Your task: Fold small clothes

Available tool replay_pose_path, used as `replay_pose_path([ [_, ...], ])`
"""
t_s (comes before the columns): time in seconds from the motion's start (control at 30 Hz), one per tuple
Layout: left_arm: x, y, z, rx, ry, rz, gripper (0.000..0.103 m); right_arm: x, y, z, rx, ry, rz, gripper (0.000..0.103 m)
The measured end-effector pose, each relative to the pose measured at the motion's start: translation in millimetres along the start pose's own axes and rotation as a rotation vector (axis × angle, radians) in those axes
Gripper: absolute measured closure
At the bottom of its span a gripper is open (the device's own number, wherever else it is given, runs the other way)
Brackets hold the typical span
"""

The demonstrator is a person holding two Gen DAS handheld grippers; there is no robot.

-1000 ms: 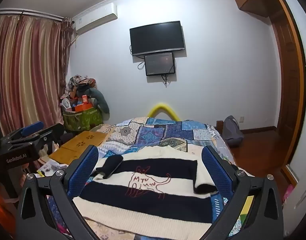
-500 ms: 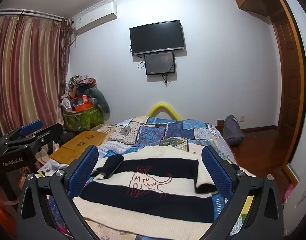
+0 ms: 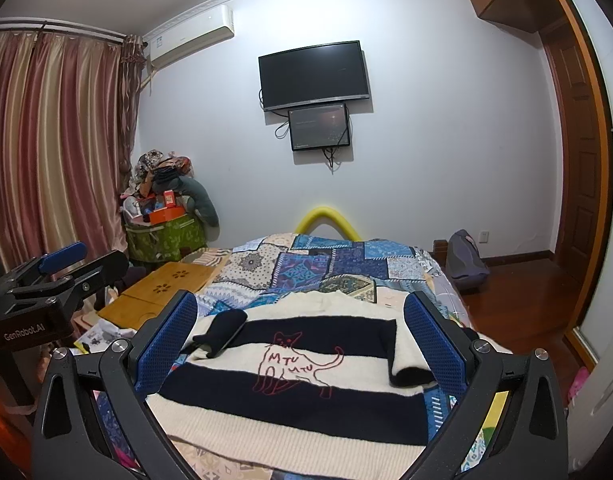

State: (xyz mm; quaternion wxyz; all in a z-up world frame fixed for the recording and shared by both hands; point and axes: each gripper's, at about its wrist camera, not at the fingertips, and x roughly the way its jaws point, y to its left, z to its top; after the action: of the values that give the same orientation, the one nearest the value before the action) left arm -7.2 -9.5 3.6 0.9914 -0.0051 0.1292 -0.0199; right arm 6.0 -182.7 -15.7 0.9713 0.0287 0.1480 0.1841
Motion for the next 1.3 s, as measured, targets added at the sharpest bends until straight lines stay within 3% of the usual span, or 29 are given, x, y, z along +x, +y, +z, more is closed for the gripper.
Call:
replay_pose_path([
  [1.3, 5.0, 2.2, -0.7, -0.008, -0.001, -0.007, 0.0, 3.7, -4.6, 0.8, -0.004, -0.003, -0.004, 0.0],
])
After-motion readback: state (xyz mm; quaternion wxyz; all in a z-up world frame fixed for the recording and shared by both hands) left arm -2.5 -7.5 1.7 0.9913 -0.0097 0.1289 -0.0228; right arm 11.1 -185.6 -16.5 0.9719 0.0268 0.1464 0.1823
